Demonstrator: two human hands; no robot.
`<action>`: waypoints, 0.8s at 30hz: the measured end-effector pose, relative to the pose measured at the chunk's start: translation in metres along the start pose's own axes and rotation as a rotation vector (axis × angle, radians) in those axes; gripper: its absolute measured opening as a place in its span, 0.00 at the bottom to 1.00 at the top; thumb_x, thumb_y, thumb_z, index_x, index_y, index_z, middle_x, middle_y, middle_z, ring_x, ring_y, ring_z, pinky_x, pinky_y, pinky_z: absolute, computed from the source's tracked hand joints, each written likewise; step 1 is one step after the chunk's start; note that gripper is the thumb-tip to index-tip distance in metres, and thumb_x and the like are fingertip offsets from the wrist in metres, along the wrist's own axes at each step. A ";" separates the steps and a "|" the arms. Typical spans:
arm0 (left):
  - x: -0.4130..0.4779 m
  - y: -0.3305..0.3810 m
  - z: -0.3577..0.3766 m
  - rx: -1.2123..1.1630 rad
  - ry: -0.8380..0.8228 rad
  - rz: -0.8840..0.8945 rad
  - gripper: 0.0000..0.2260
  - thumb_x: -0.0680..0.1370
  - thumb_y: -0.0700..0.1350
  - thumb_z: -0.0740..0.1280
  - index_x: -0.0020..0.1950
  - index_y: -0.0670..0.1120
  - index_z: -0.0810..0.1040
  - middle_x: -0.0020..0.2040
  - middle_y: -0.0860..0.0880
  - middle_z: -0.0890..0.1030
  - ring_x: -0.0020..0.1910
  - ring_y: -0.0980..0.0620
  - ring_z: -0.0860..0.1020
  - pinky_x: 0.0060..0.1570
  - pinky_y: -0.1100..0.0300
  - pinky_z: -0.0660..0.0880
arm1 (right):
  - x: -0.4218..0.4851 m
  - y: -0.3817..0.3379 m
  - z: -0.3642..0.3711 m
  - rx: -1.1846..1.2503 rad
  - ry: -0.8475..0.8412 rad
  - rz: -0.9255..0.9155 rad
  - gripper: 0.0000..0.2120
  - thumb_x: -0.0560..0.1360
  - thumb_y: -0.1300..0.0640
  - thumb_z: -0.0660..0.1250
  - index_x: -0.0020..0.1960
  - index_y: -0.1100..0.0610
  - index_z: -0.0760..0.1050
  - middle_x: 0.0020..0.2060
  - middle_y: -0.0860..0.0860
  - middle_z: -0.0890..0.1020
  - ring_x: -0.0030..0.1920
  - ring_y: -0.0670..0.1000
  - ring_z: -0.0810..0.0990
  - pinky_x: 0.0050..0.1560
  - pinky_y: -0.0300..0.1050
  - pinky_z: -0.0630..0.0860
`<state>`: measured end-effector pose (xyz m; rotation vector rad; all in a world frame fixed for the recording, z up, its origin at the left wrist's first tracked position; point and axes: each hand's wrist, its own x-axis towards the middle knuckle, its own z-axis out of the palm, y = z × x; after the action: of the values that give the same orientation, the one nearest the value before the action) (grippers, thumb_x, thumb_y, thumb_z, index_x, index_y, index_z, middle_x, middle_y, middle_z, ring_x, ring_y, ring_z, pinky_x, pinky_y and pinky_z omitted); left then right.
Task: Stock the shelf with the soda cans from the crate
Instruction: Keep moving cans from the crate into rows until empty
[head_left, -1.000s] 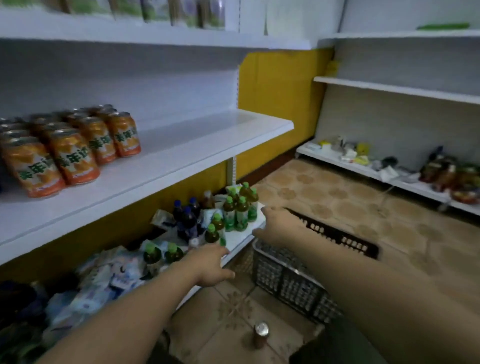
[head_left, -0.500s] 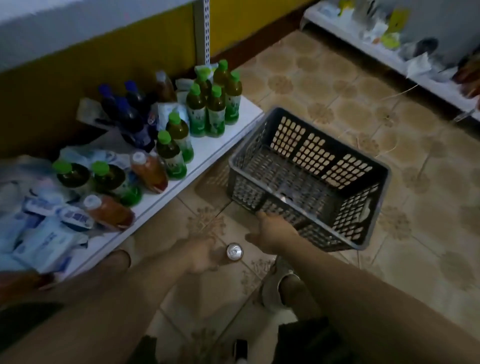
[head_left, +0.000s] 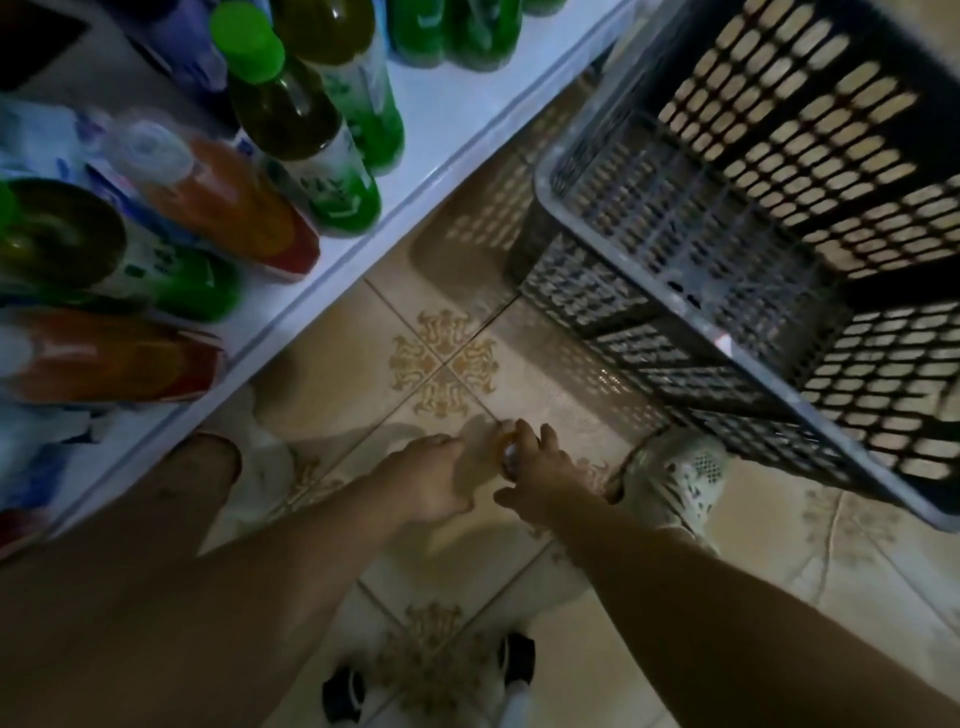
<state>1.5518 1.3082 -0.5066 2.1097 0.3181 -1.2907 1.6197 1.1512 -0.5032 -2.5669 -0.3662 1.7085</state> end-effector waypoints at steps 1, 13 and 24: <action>0.003 -0.003 0.000 -0.012 -0.001 -0.007 0.34 0.65 0.61 0.66 0.68 0.50 0.69 0.65 0.48 0.73 0.61 0.46 0.73 0.58 0.49 0.74 | 0.007 -0.001 0.002 -0.010 0.019 -0.001 0.41 0.74 0.49 0.71 0.77 0.50 0.48 0.75 0.56 0.56 0.70 0.60 0.66 0.65 0.57 0.70; -0.081 0.017 -0.048 -0.202 0.247 0.092 0.35 0.65 0.53 0.72 0.70 0.51 0.65 0.65 0.50 0.74 0.61 0.49 0.74 0.59 0.51 0.73 | -0.103 -0.053 -0.073 0.157 0.322 -0.322 0.35 0.71 0.46 0.71 0.73 0.49 0.62 0.63 0.52 0.76 0.61 0.55 0.75 0.52 0.43 0.70; -0.318 0.067 -0.126 -0.691 0.831 0.450 0.35 0.66 0.49 0.78 0.66 0.59 0.63 0.59 0.57 0.77 0.55 0.61 0.77 0.56 0.62 0.76 | -0.333 -0.158 -0.163 0.631 0.676 -0.792 0.29 0.71 0.45 0.74 0.68 0.44 0.67 0.55 0.43 0.76 0.54 0.47 0.78 0.48 0.43 0.76</action>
<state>1.5197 1.3741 -0.1656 1.8270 0.5022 0.0291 1.6192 1.2494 -0.1124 -1.9419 -0.5687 0.5246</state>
